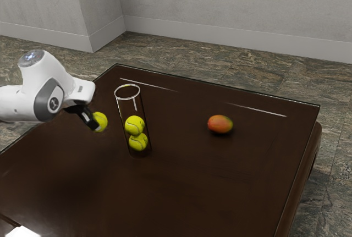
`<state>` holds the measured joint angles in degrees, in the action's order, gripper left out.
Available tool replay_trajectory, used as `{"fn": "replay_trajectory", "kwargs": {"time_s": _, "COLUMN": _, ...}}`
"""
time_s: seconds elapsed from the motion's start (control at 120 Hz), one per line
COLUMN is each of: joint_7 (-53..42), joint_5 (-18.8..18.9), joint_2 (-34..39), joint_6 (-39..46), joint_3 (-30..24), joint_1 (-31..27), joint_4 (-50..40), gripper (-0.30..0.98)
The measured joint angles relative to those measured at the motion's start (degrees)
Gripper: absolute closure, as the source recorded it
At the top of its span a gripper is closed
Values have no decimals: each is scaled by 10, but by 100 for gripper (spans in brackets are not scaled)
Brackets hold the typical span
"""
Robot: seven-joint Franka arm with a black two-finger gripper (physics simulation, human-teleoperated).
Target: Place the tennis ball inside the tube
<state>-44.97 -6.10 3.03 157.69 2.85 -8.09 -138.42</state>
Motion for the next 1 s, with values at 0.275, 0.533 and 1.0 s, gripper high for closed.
{"fn": "replay_trajectory", "kwargs": {"time_s": 0.275, "joint_7": -9, "joint_5": -57, "joint_2": 235, "joint_6": -75, "joint_3": -2, "joint_1": 65, "joint_4": -10, "gripper": 34}}
{"fn": "replay_trajectory", "kwargs": {"time_s": 0.533, "joint_7": -14, "joint_5": -91, "joint_2": 98, "joint_6": -92, "joint_3": -2, "joint_1": 87, "joint_4": 106, "gripper": 27}}
{"fn": "replay_trajectory", "kwargs": {"time_s": 1.0, "joint_7": 90, "joint_5": -12, "joint_2": 5, "joint_6": -425, "joint_3": 0, "joint_1": 84, "joint_4": 355, "gripper": 3}}
